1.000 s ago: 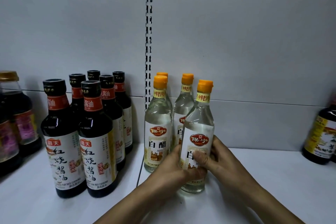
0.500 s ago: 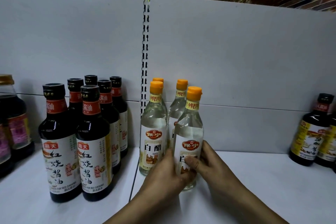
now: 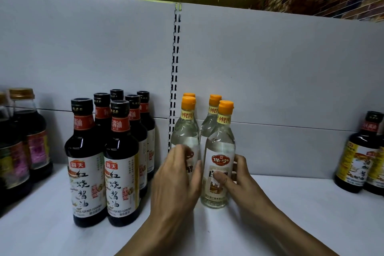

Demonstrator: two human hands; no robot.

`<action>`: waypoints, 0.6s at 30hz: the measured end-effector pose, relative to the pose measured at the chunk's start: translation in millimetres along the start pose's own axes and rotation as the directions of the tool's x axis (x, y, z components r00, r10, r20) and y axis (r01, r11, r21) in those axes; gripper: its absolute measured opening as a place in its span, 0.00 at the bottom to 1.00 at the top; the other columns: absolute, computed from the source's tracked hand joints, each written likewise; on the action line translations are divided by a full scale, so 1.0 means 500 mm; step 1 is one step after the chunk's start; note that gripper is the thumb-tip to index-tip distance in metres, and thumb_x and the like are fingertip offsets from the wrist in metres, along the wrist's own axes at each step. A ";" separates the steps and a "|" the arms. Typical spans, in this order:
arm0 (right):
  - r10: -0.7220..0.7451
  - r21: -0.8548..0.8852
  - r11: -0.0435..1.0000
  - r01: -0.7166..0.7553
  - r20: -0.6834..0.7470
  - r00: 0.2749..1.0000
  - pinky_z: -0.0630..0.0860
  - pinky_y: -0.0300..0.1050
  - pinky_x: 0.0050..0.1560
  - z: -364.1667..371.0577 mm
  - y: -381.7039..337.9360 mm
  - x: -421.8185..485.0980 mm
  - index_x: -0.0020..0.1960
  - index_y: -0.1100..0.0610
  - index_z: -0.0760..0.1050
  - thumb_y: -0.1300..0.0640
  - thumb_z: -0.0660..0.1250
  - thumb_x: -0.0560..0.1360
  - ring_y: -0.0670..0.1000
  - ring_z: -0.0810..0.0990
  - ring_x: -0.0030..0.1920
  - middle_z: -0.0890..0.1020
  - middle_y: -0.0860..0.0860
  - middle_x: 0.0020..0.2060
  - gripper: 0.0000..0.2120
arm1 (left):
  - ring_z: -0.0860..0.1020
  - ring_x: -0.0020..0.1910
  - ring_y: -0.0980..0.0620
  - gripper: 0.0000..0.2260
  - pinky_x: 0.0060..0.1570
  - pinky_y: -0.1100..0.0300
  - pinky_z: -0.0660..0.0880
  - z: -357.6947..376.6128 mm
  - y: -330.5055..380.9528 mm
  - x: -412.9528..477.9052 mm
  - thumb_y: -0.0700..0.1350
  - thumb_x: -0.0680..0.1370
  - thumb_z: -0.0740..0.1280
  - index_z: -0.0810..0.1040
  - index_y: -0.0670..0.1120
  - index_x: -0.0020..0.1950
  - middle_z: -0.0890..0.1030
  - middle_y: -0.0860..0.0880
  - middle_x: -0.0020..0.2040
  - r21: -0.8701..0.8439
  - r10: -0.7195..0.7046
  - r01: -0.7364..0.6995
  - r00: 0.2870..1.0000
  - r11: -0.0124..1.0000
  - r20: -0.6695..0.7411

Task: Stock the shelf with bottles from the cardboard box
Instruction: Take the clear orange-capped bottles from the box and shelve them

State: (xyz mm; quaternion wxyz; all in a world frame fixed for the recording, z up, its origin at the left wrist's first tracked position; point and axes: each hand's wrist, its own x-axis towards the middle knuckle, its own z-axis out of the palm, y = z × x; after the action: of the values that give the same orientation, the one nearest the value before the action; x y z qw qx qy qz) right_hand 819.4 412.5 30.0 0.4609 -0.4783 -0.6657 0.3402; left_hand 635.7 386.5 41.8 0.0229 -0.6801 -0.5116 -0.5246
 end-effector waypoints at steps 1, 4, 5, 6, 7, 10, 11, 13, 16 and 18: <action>0.000 0.002 1.000 0.000 0.004 1.000 0.80 0.37 0.54 0.002 -0.001 0.002 0.60 0.38 0.64 0.50 0.68 0.80 0.36 0.81 0.57 0.78 0.37 0.60 0.16 | 0.75 0.45 0.58 0.10 0.43 0.58 0.79 -0.001 -0.004 0.003 0.56 0.79 0.66 0.67 0.55 0.55 0.74 0.58 0.47 0.000 -0.022 0.022 0.999 1.000 -0.029; 0.010 -0.001 1.000 -0.010 -0.006 1.000 0.79 0.44 0.61 0.008 -0.001 0.008 0.61 0.34 0.63 0.47 0.68 0.79 0.42 0.79 0.62 0.76 0.41 0.64 0.18 | 0.72 0.54 0.55 0.18 0.48 0.63 0.74 0.001 -0.012 0.004 0.57 0.79 0.65 0.63 0.53 0.64 0.69 0.54 0.55 -0.002 -0.089 0.089 0.993 0.996 -0.074; 0.013 -0.004 1.000 -0.013 -0.011 1.000 0.79 0.48 0.63 0.011 0.001 0.010 0.61 0.33 0.63 0.46 0.68 0.78 0.44 0.79 0.63 0.76 0.42 0.65 0.18 | 0.71 0.57 0.55 0.21 0.50 0.63 0.72 0.002 -0.016 0.004 0.57 0.79 0.66 0.62 0.53 0.67 0.68 0.54 0.58 -0.011 -0.110 0.110 0.991 0.994 -0.075; 0.017 -0.010 1.000 -0.017 -0.018 1.000 0.78 0.50 0.65 0.013 0.004 0.012 0.61 0.31 0.63 0.44 0.68 0.78 0.45 0.78 0.64 0.76 0.43 0.66 0.18 | 0.70 0.60 0.55 0.24 0.53 0.63 0.72 0.004 -0.018 0.004 0.56 0.79 0.67 0.60 0.52 0.70 0.67 0.53 0.61 -0.025 -0.136 0.135 0.988 0.991 -0.067; 0.016 -0.021 1.000 -0.017 -0.026 1.000 0.78 0.52 0.66 0.014 0.007 0.015 0.61 0.29 0.62 0.41 0.68 0.76 0.46 0.77 0.65 0.75 0.43 0.66 0.19 | 0.69 0.64 0.54 0.27 0.57 0.62 0.71 0.005 -0.021 0.005 0.56 0.79 0.67 0.58 0.52 0.73 0.66 0.52 0.64 -0.038 -0.166 0.164 0.985 0.986 -0.051; 0.012 -0.050 0.999 -0.014 -0.043 0.999 0.76 0.57 0.69 0.015 0.017 0.021 0.62 0.23 0.61 0.30 0.66 0.69 0.48 0.75 0.68 0.76 0.41 0.67 0.24 | 0.64 0.75 0.52 0.35 0.67 0.59 0.66 0.005 -0.025 0.010 0.59 0.80 0.66 0.52 0.52 0.80 0.61 0.51 0.76 -0.078 -0.241 0.242 0.970 0.967 0.025; 0.004 -0.052 0.999 -0.006 -0.042 0.999 0.75 0.58 0.69 0.016 0.020 0.024 0.62 0.22 0.60 0.28 0.65 0.68 0.48 0.74 0.69 0.76 0.39 0.66 0.25 | 0.62 0.77 0.52 0.36 0.69 0.57 0.66 0.005 -0.026 0.011 0.59 0.80 0.66 0.50 0.52 0.81 0.60 0.50 0.79 -0.094 -0.257 0.261 0.965 0.961 0.049; -0.010 -0.055 0.998 0.008 -0.038 0.999 0.75 0.59 0.69 0.020 0.022 0.028 0.64 0.22 0.60 0.23 0.64 0.65 0.48 0.74 0.69 0.76 0.38 0.66 0.30 | 0.63 0.78 0.51 0.37 0.71 0.54 0.66 0.007 -0.031 0.013 0.60 0.80 0.66 0.49 0.53 0.82 0.61 0.51 0.80 -0.119 -0.280 0.289 0.956 0.950 0.086; -0.006 -0.064 0.998 0.004 -0.031 0.999 0.75 0.59 0.69 0.023 0.024 0.033 0.70 0.27 0.58 0.17 0.62 0.60 0.48 0.75 0.69 0.75 0.40 0.68 0.41 | 0.73 0.72 0.51 0.36 0.69 0.48 0.74 0.013 -0.039 0.015 0.63 0.78 0.66 0.52 0.58 0.80 0.71 0.53 0.76 -0.170 -0.333 0.353 0.933 0.920 0.139; 0.001 -0.063 0.998 -0.003 -0.027 1.000 0.75 0.58 0.69 0.024 0.025 0.035 0.72 0.30 0.58 0.17 0.62 0.60 0.48 0.76 0.69 0.75 0.42 0.69 0.44 | 0.79 0.63 0.53 0.33 0.61 0.48 0.79 0.017 -0.040 0.015 0.63 0.77 0.67 0.55 0.60 0.77 0.78 0.56 0.68 -0.183 -0.356 0.384 0.919 0.905 0.170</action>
State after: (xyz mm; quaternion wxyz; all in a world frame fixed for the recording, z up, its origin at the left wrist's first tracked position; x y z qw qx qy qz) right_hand 809.9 432.7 19.5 0.4542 -0.4978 -0.6694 0.3128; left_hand 626.5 405.5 33.4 -0.1843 -0.6023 -0.5728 -0.5245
